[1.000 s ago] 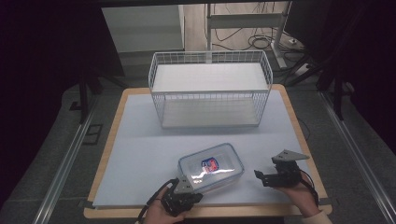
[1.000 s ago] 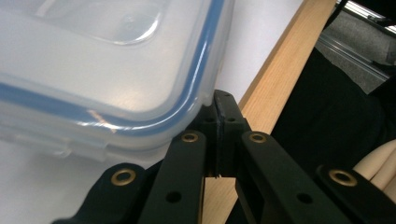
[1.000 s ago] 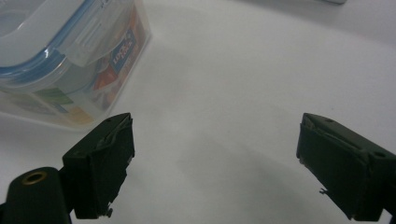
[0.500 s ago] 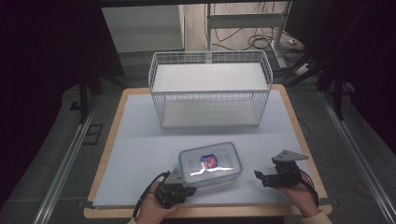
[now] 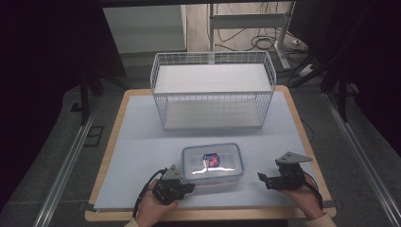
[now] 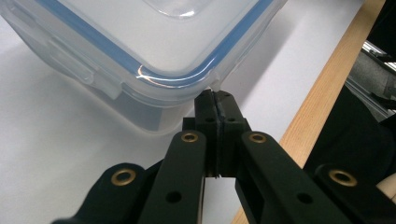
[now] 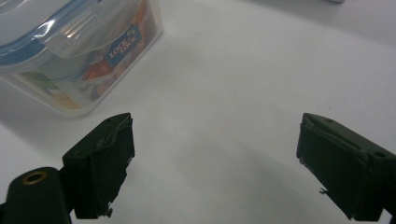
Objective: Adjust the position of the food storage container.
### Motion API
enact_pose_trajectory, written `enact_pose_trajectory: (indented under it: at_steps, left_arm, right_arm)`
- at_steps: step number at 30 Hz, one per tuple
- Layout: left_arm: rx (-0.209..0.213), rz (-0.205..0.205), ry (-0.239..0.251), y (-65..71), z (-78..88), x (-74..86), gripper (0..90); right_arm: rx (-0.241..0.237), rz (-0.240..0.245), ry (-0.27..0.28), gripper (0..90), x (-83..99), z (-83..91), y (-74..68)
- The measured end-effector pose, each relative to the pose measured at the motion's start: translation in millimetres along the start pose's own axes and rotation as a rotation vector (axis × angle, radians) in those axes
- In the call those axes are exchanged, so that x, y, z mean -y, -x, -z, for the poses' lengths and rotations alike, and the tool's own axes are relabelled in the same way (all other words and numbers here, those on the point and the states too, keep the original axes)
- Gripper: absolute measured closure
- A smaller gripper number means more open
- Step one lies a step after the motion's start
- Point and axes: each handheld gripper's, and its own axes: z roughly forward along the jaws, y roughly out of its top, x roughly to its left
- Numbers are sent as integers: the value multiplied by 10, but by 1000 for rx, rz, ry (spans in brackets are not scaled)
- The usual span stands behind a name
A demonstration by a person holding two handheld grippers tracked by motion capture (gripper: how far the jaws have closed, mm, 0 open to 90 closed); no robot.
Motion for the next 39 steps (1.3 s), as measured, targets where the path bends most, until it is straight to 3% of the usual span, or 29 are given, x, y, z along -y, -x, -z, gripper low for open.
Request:
enact_pose_trajectory:
  at_steps: [10, 18, 25, 31, 33, 36, 37, 39]
  left_arm:
    - [-26, 16, 23, -100, 10, -28, 899]
    - [-20, 26, 31, -96, 38, -24, 898]
    - [10, 29, 67, -31, 179, 7, 893]
    - [2, 65, 107, -159, 337, 21, 879]
    - [-12, 93, 118, -236, 399, 52, 879]
    - [-71, 150, 135, -438, 451, 120, 860]
    - [-71, 150, 135, -438, 451, 120, 836]
    - [-140, 200, 155, -563, 436, 139, 735]
  right_arm:
    - [-2, 11, 2, 110, -3, -2, -3]
    - [-12, 18, 8, 110, -4, -4, -12]
    - [-18, 28, 35, 111, -8, 25, -8]
    - [-15, 30, 36, 110, -8, 31, -9]
    - [-12, 30, 38, 110, -9, 35, -4]
    - [-11, 27, 35, 110, -4, 23, 9]
    - [-11, 27, 32, 110, -3, 18, 8]
    - [-12, 30, 31, 110, -4, 14, 4]
